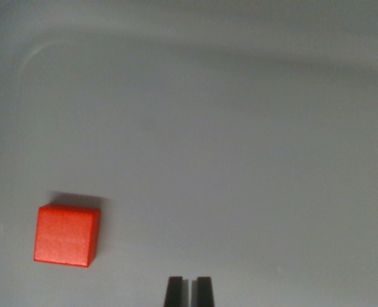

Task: Reach red block

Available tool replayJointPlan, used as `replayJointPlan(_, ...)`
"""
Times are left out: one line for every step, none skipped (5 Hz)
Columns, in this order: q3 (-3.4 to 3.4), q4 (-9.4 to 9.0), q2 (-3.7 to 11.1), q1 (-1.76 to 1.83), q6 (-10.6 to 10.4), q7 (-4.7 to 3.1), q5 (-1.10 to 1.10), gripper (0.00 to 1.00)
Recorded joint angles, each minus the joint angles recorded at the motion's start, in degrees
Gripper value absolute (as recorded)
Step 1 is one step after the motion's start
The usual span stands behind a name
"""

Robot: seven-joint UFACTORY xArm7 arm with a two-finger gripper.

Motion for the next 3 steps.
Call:
replayJointPlan(0.48,-1.49,1.13,0.59,-2.6,-0.05,0.04,0.0)
replayJointPlan(0.48,-1.49,1.13,0.59,-2.6,-0.05,0.04,0.0)
replayJointPlan(0.99,-3.04,2.31,1.2,-5.3,-0.1,0.08,0.0)
